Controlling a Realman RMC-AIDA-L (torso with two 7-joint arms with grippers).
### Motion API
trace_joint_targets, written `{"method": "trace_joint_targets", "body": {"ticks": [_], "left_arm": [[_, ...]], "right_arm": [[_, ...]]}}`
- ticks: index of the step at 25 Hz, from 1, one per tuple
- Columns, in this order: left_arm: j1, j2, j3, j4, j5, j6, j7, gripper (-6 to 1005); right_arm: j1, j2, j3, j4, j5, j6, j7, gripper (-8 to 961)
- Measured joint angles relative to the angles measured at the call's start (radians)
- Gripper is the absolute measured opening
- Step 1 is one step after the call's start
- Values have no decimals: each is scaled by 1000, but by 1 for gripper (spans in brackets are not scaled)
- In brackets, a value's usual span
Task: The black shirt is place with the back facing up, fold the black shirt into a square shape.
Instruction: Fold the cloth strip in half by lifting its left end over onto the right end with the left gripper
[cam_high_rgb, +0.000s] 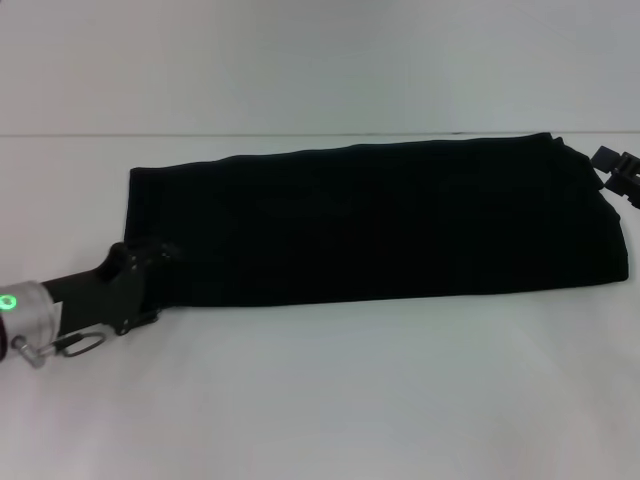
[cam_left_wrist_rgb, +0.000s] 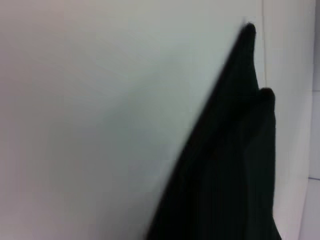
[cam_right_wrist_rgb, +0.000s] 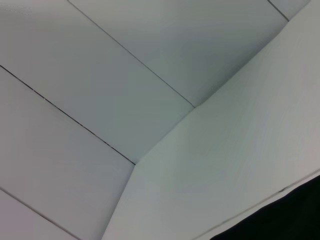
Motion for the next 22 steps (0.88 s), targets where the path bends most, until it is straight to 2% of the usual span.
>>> {"method": "trace_joint_targets", "body": {"ticks": [2, 3, 5, 14, 17, 22], "left_arm": [[0, 0, 0, 0, 0, 0, 0, 657], [-36, -4, 4, -11, -2, -25, 7, 657], [-44, -6, 4, -11, -3, -33, 6, 656], [-43, -7, 5, -2, -4, -39, 22, 651], [-47, -6, 5, 0, -4, -34, 38, 400], [-57, -3, 4, 1, -7, -23, 106, 207]], "right_arm": [[0, 0, 3, 0, 0, -1, 0, 728], [0, 0, 5, 0, 0, -1, 0, 728], [0, 0, 11, 0, 0, -2, 0, 729], [0, 3, 30, 0, 0, -6, -2, 729], [0, 3, 33, 0, 0, -7, -2, 729], [-1, 4, 47, 0, 0, -8, -1, 728]]}}
